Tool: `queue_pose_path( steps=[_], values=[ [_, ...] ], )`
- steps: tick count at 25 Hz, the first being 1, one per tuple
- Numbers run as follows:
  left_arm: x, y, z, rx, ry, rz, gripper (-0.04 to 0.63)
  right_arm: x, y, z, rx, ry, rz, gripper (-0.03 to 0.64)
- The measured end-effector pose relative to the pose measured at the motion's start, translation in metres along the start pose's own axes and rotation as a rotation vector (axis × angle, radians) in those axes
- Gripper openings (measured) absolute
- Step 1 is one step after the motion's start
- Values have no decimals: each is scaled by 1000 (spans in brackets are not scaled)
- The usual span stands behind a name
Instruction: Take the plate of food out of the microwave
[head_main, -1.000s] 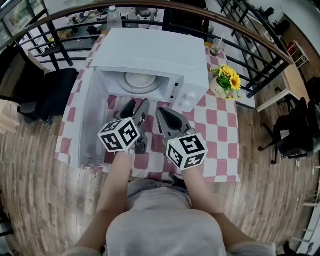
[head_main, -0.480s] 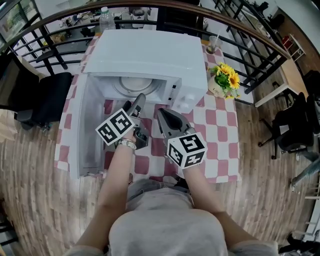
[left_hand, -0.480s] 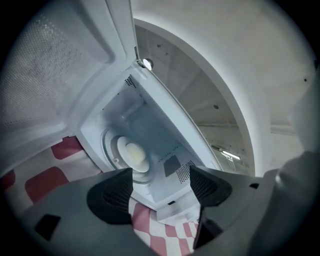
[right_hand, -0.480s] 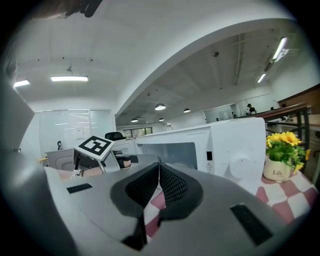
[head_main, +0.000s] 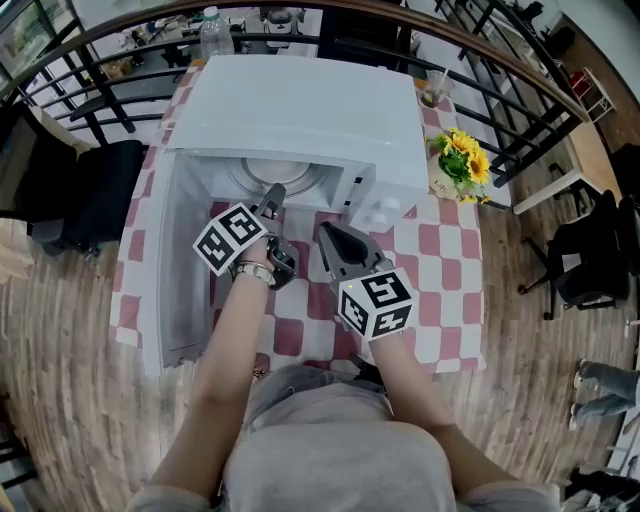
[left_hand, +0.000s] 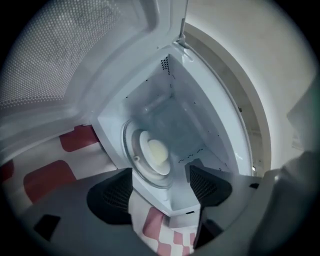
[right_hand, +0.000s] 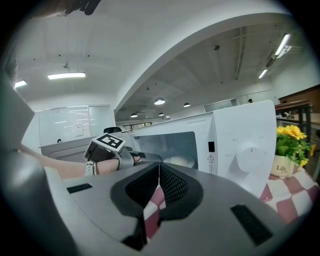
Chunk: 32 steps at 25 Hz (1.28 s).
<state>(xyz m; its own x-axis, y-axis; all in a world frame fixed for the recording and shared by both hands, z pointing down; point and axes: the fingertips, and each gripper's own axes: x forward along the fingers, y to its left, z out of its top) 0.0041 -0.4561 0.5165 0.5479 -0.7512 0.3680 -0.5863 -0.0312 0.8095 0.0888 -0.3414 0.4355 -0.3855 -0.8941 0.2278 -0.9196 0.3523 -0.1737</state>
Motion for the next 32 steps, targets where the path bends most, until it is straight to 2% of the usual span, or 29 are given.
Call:
queue_pose_path(
  steps=[6,11,20,32],
  values=[
    [23,23,-3,-97,46,84,344,6,-5,-8,10,24,-10,26],
    [41,39,-12,-304,70,126,344,11,-12,-17,20,46,-24,26],
    [64,62,-15,-485,71,204,344,15,-23,-30,31,86,-45,26],
    [79,75,-9,-567,23,354,344,15,-35,-37,25,121,-59,26]
  ],
)
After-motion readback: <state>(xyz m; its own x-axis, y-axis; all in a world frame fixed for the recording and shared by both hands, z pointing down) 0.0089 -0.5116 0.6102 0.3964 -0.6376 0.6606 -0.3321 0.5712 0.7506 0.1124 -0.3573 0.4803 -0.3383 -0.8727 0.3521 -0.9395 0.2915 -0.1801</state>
